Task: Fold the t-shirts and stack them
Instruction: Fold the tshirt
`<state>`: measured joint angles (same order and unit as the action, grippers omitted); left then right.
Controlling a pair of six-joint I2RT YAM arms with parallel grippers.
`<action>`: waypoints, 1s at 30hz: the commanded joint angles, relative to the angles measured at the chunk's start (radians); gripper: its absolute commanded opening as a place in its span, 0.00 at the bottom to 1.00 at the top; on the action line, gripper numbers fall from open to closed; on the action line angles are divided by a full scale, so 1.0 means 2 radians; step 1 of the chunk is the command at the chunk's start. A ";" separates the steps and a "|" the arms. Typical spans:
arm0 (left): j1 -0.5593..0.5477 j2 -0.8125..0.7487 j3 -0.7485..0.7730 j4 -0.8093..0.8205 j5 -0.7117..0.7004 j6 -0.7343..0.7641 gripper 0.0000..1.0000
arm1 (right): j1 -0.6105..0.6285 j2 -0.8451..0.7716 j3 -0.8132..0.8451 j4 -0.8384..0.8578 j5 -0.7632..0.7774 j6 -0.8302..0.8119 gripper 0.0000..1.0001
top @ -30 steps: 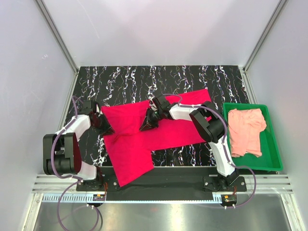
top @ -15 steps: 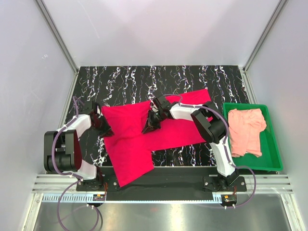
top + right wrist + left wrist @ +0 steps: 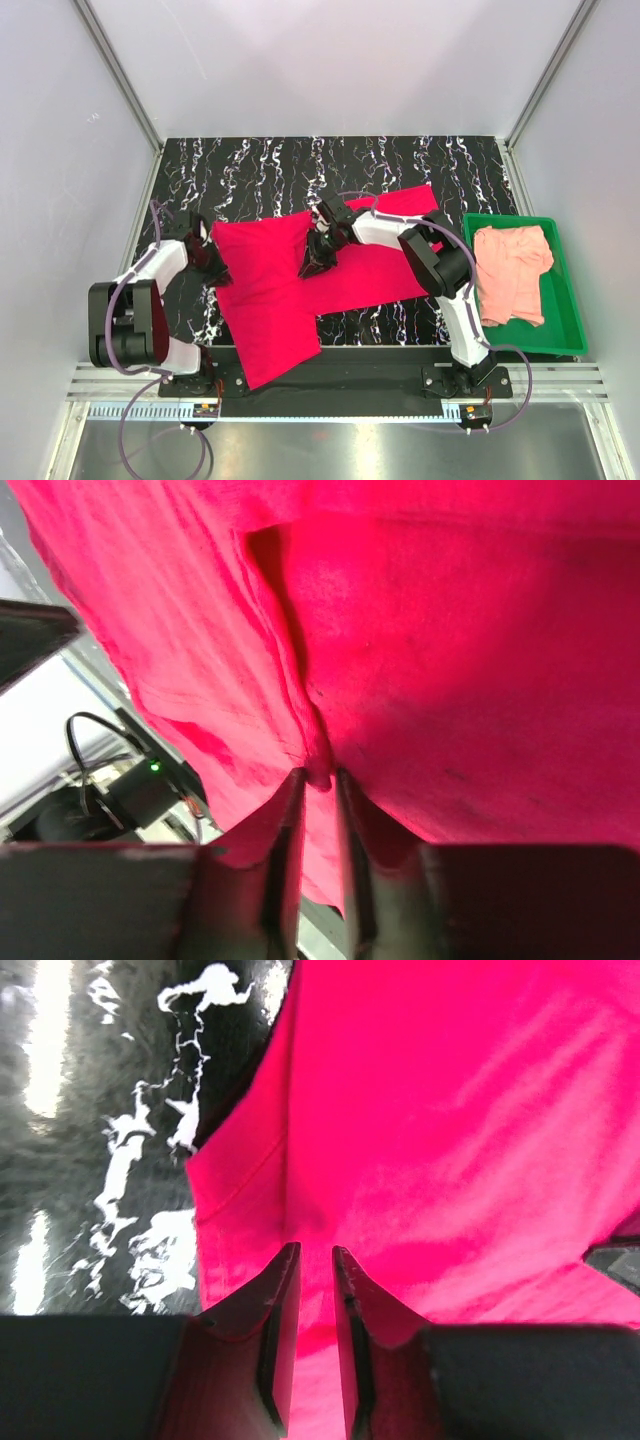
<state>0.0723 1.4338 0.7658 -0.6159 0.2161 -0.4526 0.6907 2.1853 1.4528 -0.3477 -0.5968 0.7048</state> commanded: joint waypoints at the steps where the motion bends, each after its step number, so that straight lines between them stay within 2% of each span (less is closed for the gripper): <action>1: 0.003 -0.050 0.040 -0.015 -0.019 0.018 0.27 | -0.004 -0.029 0.035 -0.052 0.022 -0.049 0.29; 2: 0.003 -0.059 0.044 -0.016 -0.022 0.019 0.35 | -0.004 -0.033 0.040 -0.063 0.029 -0.055 0.31; 5: 0.002 -0.080 0.069 -0.009 -0.034 0.018 0.48 | -0.005 -0.054 0.065 -0.122 0.066 -0.082 0.36; 7: 0.001 -0.072 0.081 0.003 -0.042 0.019 0.51 | -0.006 -0.078 0.084 -0.172 0.098 -0.112 0.43; 10: -0.013 -0.036 0.108 0.011 -0.065 0.029 0.54 | -0.012 -0.098 0.110 -0.225 0.196 -0.151 0.56; 11: -0.020 -0.024 0.116 0.012 -0.084 0.031 0.54 | -0.017 -0.100 0.116 -0.235 0.225 -0.158 0.64; 12: -0.032 0.001 0.133 0.012 -0.091 0.033 0.54 | -0.023 -0.100 0.127 -0.241 0.274 -0.171 0.68; 14: -0.045 0.037 0.147 0.016 -0.097 0.032 0.55 | -0.048 -0.101 0.142 -0.251 0.323 -0.178 0.76; 15: -0.057 0.050 0.165 0.014 -0.102 0.029 0.54 | -0.059 -0.101 0.145 -0.253 0.329 -0.182 0.77; 16: -0.062 0.064 0.174 0.010 -0.106 0.021 0.55 | -0.084 -0.099 0.147 -0.249 0.331 -0.182 0.84; 18: -0.072 0.110 0.193 -0.002 -0.135 0.000 0.56 | -0.121 -0.089 0.162 -0.249 0.328 -0.184 0.89; 26: -0.065 0.192 0.239 -0.018 -0.142 -0.016 0.56 | -0.198 -0.045 0.195 -0.200 0.360 -0.213 0.88; 27: -0.056 0.220 0.262 -0.032 -0.135 -0.018 0.57 | -0.212 -0.002 0.224 -0.182 0.376 -0.233 0.87; 30: -0.048 0.249 0.288 -0.048 -0.130 -0.022 0.58 | -0.216 0.038 0.266 -0.180 0.403 -0.254 0.86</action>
<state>-0.0456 1.8877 1.2701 -0.6968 -0.0303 -0.4801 0.2668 2.1872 1.8923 -0.7662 0.1223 0.2695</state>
